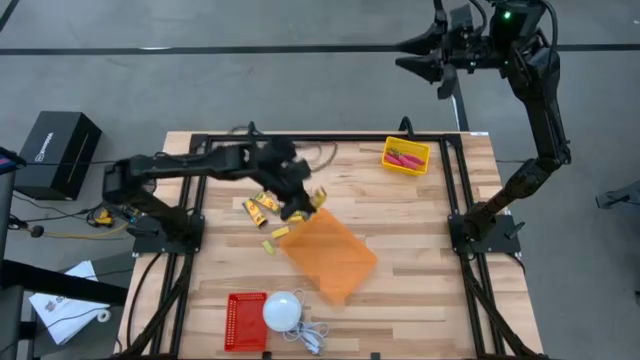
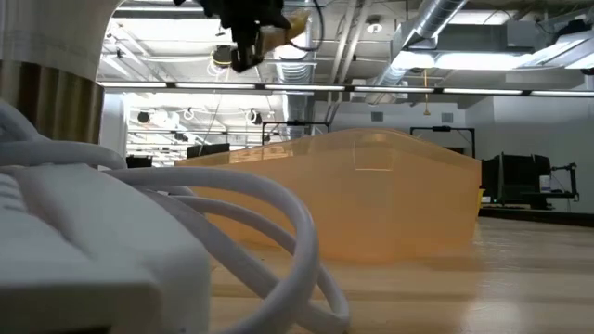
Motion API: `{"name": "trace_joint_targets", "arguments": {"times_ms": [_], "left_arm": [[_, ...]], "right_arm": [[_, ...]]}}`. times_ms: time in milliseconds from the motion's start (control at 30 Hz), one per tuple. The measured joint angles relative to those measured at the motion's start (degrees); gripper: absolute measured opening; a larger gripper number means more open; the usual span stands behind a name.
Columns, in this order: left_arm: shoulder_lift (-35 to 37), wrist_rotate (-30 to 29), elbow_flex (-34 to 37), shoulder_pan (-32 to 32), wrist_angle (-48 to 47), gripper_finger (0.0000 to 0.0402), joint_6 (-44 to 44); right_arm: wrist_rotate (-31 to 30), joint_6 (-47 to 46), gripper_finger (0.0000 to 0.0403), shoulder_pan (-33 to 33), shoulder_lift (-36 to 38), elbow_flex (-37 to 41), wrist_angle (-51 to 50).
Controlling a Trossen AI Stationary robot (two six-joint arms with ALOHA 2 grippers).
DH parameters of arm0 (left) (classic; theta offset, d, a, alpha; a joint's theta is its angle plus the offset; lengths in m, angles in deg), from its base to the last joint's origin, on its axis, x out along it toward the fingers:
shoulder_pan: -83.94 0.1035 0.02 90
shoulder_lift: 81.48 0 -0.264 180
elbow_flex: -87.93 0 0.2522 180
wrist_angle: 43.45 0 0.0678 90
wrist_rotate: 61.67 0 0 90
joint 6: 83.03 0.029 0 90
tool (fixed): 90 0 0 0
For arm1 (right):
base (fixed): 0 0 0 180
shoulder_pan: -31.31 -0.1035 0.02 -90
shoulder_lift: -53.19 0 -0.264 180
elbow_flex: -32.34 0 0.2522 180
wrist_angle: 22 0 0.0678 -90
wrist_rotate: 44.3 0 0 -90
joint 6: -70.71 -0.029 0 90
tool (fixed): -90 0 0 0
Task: Pick & Place School Supplies
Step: Put the crayon pack into the orange bin
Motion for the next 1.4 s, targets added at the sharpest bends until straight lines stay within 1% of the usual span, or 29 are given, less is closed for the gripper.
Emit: {"name": "trace_joint_targets", "arguments": {"times_ms": [67,167,267,367,400,467,533,667,733,833,900,967,1033,1133,1233,1333,1400], "left_arm": [[-3.38,-1.07,0.00,-1.80,-0.28,0.0062,0.04],[-9.30,-1.12,0.00,-3.43,-0.18,0.0062,0.10],[-14.85,0.83,0.07,-4.44,-0.21,0.0062,0.54],[-18.53,2.66,0.07,-5.34,-0.07,0.0062,1.62],[-19.44,2.87,0.07,-5.52,-0.04,0.0068,1.64],[-21.02,3.03,0.07,-5.71,0.13,0.0099,1.62],[-21.90,3.01,0.07,-5.48,0.04,0.0144,1.34],[-21.39,2.97,0.07,-4.62,0.18,0.0224,1.32],[-20.03,2.76,0.07,-4.09,-0.05,0.0251,1.33],[-16.31,2.72,0.07,-2.63,-0.61,0.0269,1.69],[-12.67,1.61,0.07,-1.70,-1.63,0.0268,4.55],[-8.49,-2.42,0.04,-0.87,-5.48,0.0260,10.28],[-4.48,-7.59,-0.01,-0.18,-11.24,0.0246,17.78],[0.16,-14.44,-0.02,0.87,-22.33,0.0224,29.13],[2.68,-18.32,0.00,2.09,-31.06,0.0204,39.95],[3.12,-21.81,0.00,3.60,-36.35,0.0189,48.08],[2.89,-22.10,0.00,4.98,-37.90,0.0184,51.77]], "right_arm": [[0.00,-1.23,0.0178,0.00,-0.01,-0.02,0.62],[0.02,-3.01,0.0176,-0.04,-0.01,-0.02,0.58],[0.04,-4.51,0.0174,-0.04,0.00,-0.02,0.48],[0.04,-4.62,0.0173,-0.04,0.04,-0.02,0.15],[0.04,-4.85,0.0173,-0.04,0.05,-0.02,0.15],[0.07,-5.19,0.0175,-0.04,0.10,-0.02,0.16],[0.07,-5.16,0.0177,-0.04,0.11,-0.02,0.19],[0.07,-5.16,0.0178,-0.04,0.11,-0.02,0.37],[0.07,-5.13,0.0177,-0.04,0.11,-0.02,0.55],[0.09,-4.94,0.0178,-0.04,0.11,-0.02,0.59],[0.09,-4.58,0.0180,-0.04,0.11,-0.02,0.64],[0.11,-4.51,0.0182,-0.04,0.11,-0.02,0.83],[0.13,-4.51,0.0183,-0.04,0.11,-0.02,0.90],[0.13,-4.51,0.0181,-0.04,0.11,-0.02,0.91],[0.13,-4.51,0.0181,-0.04,0.11,-0.02,0.94],[0.13,-4.51,0.0182,-0.04,-0.02,-0.02,1.08],[0.13,-4.92,0.0183,-0.16,-0.25,-0.04,1.29]]}}
